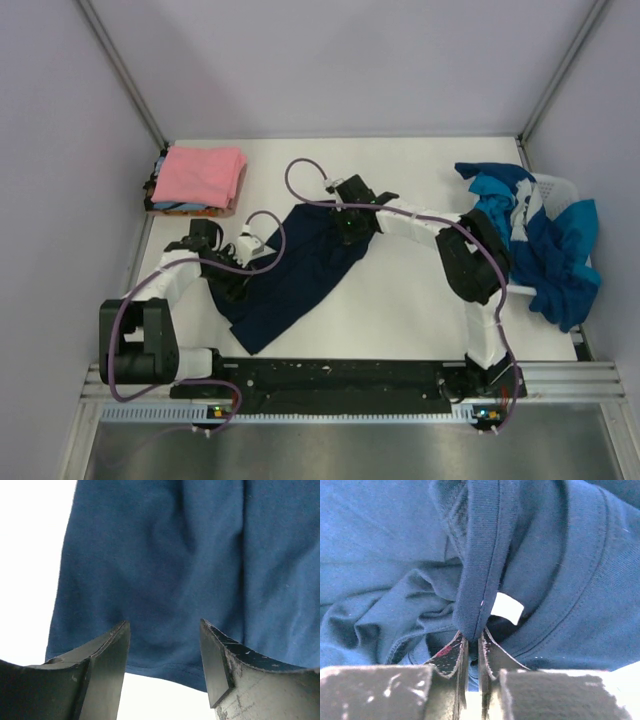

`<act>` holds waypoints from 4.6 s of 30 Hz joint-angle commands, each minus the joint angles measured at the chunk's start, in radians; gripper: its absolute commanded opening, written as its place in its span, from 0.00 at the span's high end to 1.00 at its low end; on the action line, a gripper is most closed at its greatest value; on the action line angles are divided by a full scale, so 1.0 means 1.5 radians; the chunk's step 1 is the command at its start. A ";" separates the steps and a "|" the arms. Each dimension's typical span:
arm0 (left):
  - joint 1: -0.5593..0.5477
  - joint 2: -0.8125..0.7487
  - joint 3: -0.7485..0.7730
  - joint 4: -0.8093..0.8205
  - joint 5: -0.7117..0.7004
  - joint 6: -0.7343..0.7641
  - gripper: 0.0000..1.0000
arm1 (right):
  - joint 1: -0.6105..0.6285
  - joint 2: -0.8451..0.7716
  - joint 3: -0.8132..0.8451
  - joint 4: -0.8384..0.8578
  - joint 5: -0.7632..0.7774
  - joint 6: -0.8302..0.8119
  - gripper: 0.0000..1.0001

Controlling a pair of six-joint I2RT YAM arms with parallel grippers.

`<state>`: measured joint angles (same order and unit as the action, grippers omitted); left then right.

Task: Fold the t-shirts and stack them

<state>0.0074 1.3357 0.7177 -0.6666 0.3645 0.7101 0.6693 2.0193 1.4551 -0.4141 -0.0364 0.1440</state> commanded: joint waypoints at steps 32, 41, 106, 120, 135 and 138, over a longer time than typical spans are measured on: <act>0.012 0.262 0.337 -0.145 0.060 0.229 0.22 | -0.092 0.152 0.427 -0.251 -0.059 -0.178 0.27; 0.012 0.371 0.358 -0.124 0.050 0.201 0.17 | -0.067 0.283 0.468 -0.226 -0.030 -0.177 0.31; 0.013 -0.076 0.629 0.125 -0.338 -0.003 1.00 | -0.304 -0.441 0.252 -0.001 0.056 -0.139 1.00; 0.013 -0.165 0.683 0.051 -0.267 -0.017 1.00 | -0.307 -0.613 0.258 -0.003 -0.050 -0.141 1.00; 0.013 -0.374 0.633 -0.056 -0.263 0.038 1.00 | -0.307 -0.852 0.194 -0.058 -0.209 -0.130 1.00; 0.013 -0.365 0.601 -0.033 -0.256 0.036 1.00 | -0.307 -0.830 0.145 -0.057 -0.215 -0.144 1.00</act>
<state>0.0231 0.7483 1.6741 -0.7357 -0.0128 0.7551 0.2176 0.7139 1.7573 -0.4854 -0.3576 -0.0559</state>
